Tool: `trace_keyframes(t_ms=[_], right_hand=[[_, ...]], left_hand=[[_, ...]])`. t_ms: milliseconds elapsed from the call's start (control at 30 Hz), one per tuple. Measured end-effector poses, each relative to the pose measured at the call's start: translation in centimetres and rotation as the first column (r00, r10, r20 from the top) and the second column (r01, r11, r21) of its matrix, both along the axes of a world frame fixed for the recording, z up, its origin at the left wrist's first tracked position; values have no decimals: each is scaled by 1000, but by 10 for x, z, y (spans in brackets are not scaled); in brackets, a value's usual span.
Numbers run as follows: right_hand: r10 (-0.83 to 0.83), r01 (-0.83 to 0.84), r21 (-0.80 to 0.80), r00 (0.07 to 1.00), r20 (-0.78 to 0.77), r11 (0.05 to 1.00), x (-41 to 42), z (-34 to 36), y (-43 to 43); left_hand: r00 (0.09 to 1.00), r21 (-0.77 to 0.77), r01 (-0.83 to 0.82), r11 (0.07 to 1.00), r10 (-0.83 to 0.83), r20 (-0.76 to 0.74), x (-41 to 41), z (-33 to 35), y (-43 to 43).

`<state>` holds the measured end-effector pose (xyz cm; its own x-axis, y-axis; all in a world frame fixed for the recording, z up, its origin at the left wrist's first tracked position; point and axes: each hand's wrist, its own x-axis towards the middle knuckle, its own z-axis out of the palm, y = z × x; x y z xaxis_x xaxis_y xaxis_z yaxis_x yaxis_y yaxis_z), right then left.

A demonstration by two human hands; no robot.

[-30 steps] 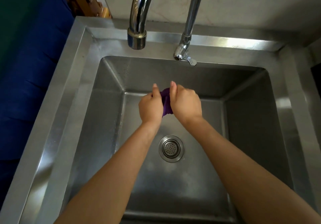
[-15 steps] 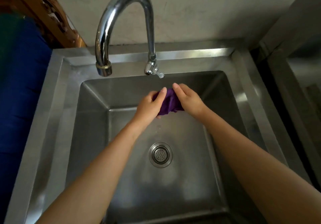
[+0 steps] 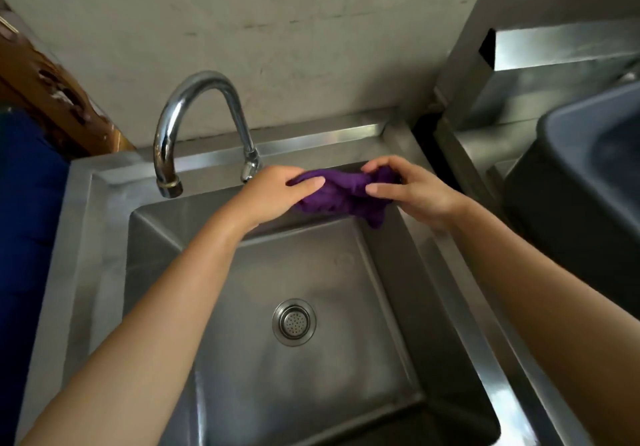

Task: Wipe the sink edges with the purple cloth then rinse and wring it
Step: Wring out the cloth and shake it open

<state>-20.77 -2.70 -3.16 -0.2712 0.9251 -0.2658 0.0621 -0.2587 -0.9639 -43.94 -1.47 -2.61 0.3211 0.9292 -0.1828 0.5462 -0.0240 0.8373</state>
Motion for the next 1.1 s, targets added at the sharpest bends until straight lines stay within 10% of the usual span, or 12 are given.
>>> trace_keyframes(t_ms=[133,400,633,900,1100], right_hand=[[-27,30,22,993,-117,999,25,21,-15],[9,-53,124,944,331,991,49,70,-51],[-581,512,390,811,75,765,82,130,-78],[-298,258,240,943,145,936,146,189,-108],[-558,409,478,800,222,777,199,212,-129]], left_hand=[[968,-44,-152,987,158,193,17,27,-1],[822,-348,-63,935,246,513,83,82,-28],[806,-162,90,983,23,591,113,141,-41],[823,121,-102,987,15,567,170,198,-56],[881,366,-153,918,-40,471,221,213,-75]])
